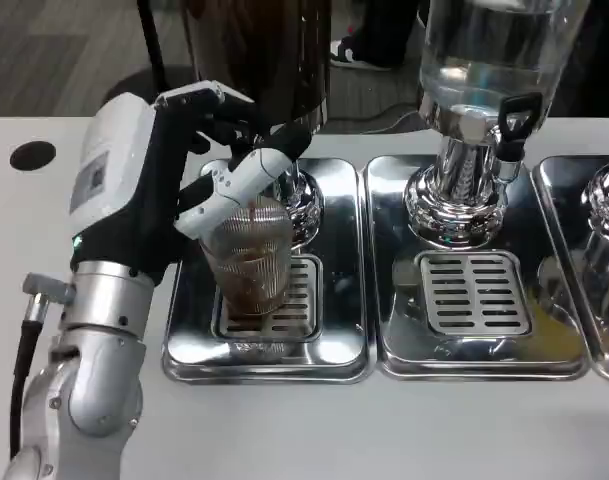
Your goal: Grasp the cup under the faucet to collect the drink, then remove the cup.
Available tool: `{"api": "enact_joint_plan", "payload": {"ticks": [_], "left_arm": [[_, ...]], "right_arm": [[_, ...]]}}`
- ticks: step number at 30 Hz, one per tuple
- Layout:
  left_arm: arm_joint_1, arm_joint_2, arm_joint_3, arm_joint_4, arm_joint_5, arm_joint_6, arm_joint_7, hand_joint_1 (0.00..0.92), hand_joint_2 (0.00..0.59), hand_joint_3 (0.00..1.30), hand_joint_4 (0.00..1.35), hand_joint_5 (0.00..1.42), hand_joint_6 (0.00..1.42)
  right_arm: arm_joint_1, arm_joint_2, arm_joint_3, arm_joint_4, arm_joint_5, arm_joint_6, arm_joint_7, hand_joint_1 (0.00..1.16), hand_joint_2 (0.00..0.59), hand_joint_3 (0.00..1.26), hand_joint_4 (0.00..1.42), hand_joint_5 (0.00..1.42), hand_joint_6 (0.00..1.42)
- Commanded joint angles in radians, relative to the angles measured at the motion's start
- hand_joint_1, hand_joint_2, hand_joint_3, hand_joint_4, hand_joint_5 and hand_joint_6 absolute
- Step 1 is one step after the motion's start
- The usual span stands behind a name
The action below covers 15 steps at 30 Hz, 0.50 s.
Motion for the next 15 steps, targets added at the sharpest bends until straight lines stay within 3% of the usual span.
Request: {"api": "enact_joint_plan", "payload": {"ticks": [1, 15], "left_arm": [[0.022, -0.001, 0.002, -0.013, -0.003, -0.019, 0.007, 0.000, 0.059, 0.66, 0.39, 0.51, 0.54], [0.040, -0.001, 0.008, -0.025, -0.002, -0.028, 0.011, 0.000, 0.059, 0.43, 0.29, 0.48, 0.54]], "right_arm": [[0.003, -0.002, -0.002, -0.004, 0.013, -0.008, 0.007, 0.64, 0.524, 0.33, 0.28, 0.22, 0.08], [0.009, 0.001, 0.000, -0.007, 0.012, -0.012, 0.006, 0.64, 0.525, 0.33, 0.28, 0.22, 0.08]]}}
